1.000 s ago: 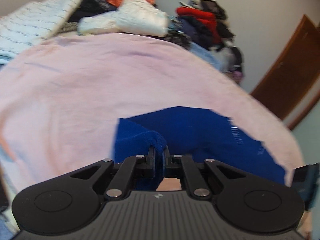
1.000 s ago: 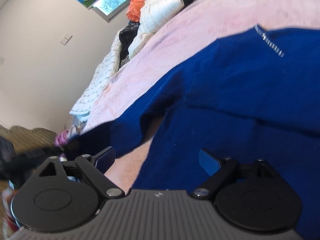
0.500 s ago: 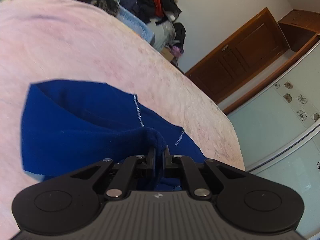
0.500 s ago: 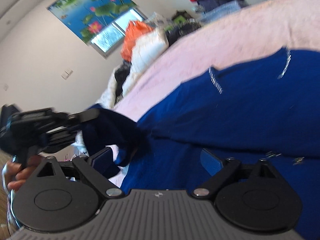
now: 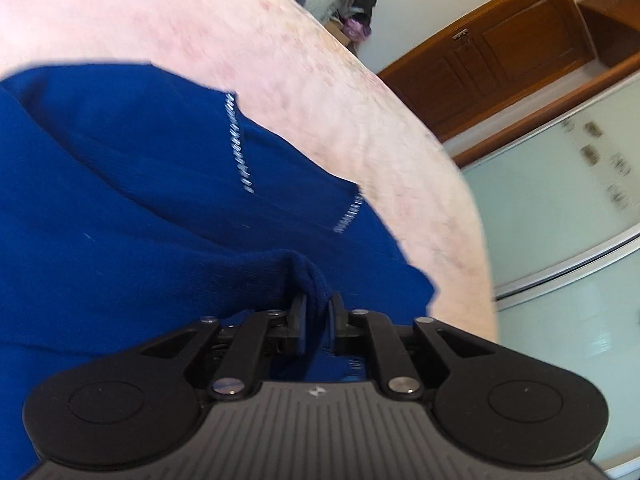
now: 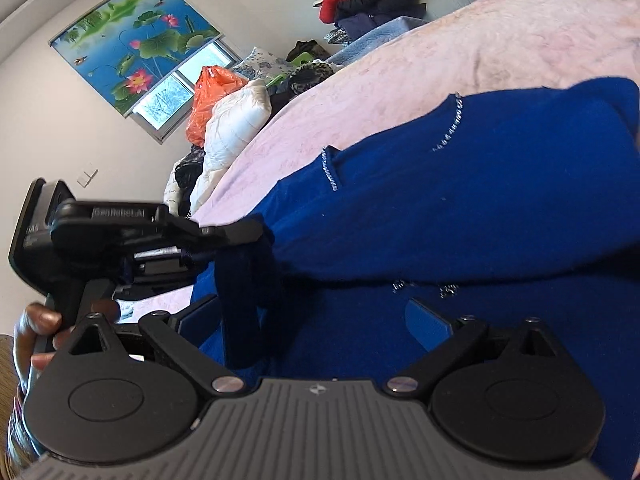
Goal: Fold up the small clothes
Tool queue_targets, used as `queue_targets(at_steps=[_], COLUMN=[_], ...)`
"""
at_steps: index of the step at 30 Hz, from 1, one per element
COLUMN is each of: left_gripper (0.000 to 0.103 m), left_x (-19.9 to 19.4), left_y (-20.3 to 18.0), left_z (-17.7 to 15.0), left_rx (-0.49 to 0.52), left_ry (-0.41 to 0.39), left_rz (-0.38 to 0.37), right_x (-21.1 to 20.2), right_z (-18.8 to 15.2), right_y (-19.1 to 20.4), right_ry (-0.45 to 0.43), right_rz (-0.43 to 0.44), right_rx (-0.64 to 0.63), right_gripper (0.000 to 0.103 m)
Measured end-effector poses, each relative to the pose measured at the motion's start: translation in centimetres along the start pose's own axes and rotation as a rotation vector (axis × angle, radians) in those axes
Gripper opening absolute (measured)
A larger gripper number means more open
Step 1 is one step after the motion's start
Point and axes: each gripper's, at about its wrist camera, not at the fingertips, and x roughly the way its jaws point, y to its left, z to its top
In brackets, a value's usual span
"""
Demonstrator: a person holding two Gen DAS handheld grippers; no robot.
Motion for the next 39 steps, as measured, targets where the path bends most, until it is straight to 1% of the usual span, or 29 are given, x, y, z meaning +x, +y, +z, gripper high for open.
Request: queue_targets(at_steps=[1,2,3,4,7,9,10,11,12,15,17,18,19,20,21,22,23,25,27,28,30,32,34,35,36,37,38,39], left_gripper=[0.031,0.051,0.061,0.065,0.064,0.064,0.065,0.065,0.065,0.065,0.065,0.065,0.065,0.065,0.065,0.065,0.065,0.065,0.065,0.065,0.065,0.065,0.065,0.065,0.065,0.065,0.065,0.065], left_x=[0.3,0.7,0.9,0.8,0.1,-0.8,-1.5,-2.2,-3.0,-5.1,-6.1,-6.5,-6.7,-7.2,-7.5,-7.7,-7.9,-8.0,-8.1,-7.0,-6.6,-6.0,-5.2,-4.9,-4.7,-4.5,-4.3,-4.1], left_y=[0.4,0.9,1.4,1.7,1.0,0.6,0.3,0.0,-0.4,-1.3,-1.5,-1.4,-1.3,-1.0,-0.7,-0.5,-0.1,0.5,1.2,1.3,1.7,1.7,1.6,1.5,1.4,1.4,1.3,1.2], left_z=[0.2,0.5,0.5,0.5,0.3,0.0,-0.2,-0.3,-0.5,-1.4,-2.1,-2.5,-2.9,-3.1,-3.4,-3.7,-3.9,-4.1,-4.2,-4.1,-4.1,-4.6,-4.7,-4.9,-5.0,-5.1,-5.3,-5.3], left_rx=[-0.040,-0.083,-0.126,-0.146,-0.091,-0.064,-0.038,-0.004,0.031,0.155,0.207,0.222,0.236,0.246,0.254,0.262,0.272,0.278,0.256,0.243,0.233,0.241,0.252,0.258,0.263,0.268,0.275,0.280], left_ry=[0.022,0.043,0.050,0.034,-0.013,-0.036,-0.050,-0.070,-0.097,-0.195,-0.242,-0.256,-0.265,-0.270,-0.273,-0.273,-0.274,-0.275,-0.263,-0.258,-0.248,-0.237,-0.221,-0.210,-0.201,-0.196,-0.193,-0.191], left_rz=[-0.037,-0.067,-0.085,-0.088,-0.030,-0.033,-0.036,-0.022,0.010,0.162,0.254,0.286,0.309,0.327,0.340,0.353,0.370,0.400,0.404,0.402,0.407,0.414,0.413,0.413,0.413,0.412,0.412,0.416], right_x=[0.0,0.1,0.1,0.2,0.5,1.0,1.2,1.4,1.6,2.3,3.0,3.6,4.1,4.6,5.0,5.1,4.8,3.5,1.7,0.7,-1.3,-3.0,-4.2,-4.6,-4.9,-5.1,-5.3,-5.4], right_z=[-0.1,-0.2,-0.3,-0.4,-0.5,-0.6,-0.6,-0.6,-0.6,-0.6,-0.5,-0.5,-0.6,-0.7,-0.9,-1.1,-1.0,-0.6,0.4,1.0,2.3,3.5,4.5,4.7,4.8,4.7,4.5,4.3], right_y=[0.0,0.1,0.3,0.6,1.3,1.5,1.5,1.4,1.4,1.9,2.5,2.8,3.1,3.3,3.5,3.6,3.5,3.3,3.0,2.7,1.9,0.7,-0.9,-1.7,-2.3,-2.8,-3.2,-3.8], right_ry=[0.001,0.004,0.006,0.009,0.016,0.025,0.034,0.038,0.039,0.046,0.069,0.088,0.109,0.130,0.139,0.141,0.137,0.101,0.055,0.032,-0.006,-0.045,-0.072,-0.077,-0.086,-0.098,-0.104,-0.108], right_rz=[0.007,0.012,0.022,0.037,0.059,0.046,0.042,0.052,0.072,0.115,0.117,0.106,0.080,0.044,0.009,-0.011,-0.016,-0.033,-0.076,-0.096,-0.139,-0.208,-0.298,-0.339,-0.379,-0.413,-0.417,-0.383], right_rx=[0.001,-0.002,-0.009,-0.018,-0.051,-0.060,-0.047,-0.037,-0.032,-0.048,-0.074,-0.091,-0.105,-0.124,-0.143,-0.153,-0.157,-0.166,-0.186,-0.191,-0.198,-0.200,-0.195,-0.188,-0.172,-0.150,-0.129,-0.117], right_gripper=[0.100,0.100,0.100,0.100,0.100,0.100,0.100,0.097,0.097,0.090,0.078,0.074,0.060,0.042,0.032,0.016,0.012,0.008,0.007,0.007,0.007,0.006,0.006,0.010,0.016,0.028,0.045,0.051])
